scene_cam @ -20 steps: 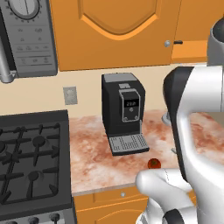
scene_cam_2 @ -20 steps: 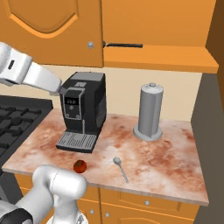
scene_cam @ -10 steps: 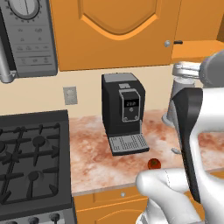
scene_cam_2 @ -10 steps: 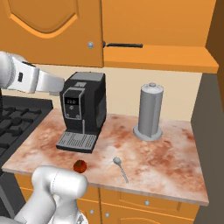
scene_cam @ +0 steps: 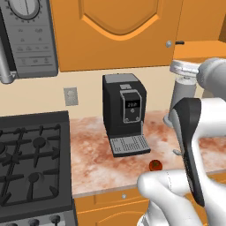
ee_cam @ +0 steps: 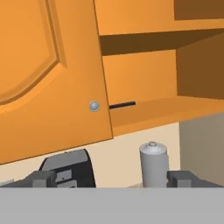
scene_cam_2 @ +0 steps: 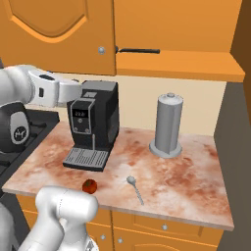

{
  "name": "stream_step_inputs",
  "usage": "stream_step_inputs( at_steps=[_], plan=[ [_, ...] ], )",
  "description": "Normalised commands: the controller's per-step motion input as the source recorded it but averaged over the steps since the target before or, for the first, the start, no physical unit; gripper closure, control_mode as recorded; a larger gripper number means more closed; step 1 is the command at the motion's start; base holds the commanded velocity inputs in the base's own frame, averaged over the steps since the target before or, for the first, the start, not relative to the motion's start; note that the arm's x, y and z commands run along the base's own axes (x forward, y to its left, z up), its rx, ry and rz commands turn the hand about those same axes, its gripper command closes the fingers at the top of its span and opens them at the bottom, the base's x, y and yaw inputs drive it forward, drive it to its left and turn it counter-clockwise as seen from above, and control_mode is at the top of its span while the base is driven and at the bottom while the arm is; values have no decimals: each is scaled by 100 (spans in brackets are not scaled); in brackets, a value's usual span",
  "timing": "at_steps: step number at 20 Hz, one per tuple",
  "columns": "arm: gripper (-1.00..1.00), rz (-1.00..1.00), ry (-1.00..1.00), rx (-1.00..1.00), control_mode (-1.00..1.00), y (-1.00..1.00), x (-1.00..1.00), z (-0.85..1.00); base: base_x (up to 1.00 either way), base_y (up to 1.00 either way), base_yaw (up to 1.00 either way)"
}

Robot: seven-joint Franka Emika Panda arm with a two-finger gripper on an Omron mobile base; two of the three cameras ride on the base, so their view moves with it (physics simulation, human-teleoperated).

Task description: Pick the pan from the cabinet and place it on the stove. Then turn on the stove burner for the pan.

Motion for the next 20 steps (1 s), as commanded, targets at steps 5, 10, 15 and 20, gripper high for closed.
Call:
stream_step_inputs(
  at_steps=[5, 10, 15, 20],
  plan=[
    [-100, 7, -10, 0, -100, 0, 31, 28, 0, 0, 0],
    [-100, 6, -2, 0, -100, 0, 30, 21, 0, 0, 0],
    [-100, 2, 0, -1, -100, 0, 17, -1, 0, 0, 0],
    [-100, 1, -1, -6, -100, 0, 24, -19, 0, 0, 0]
  ],
)
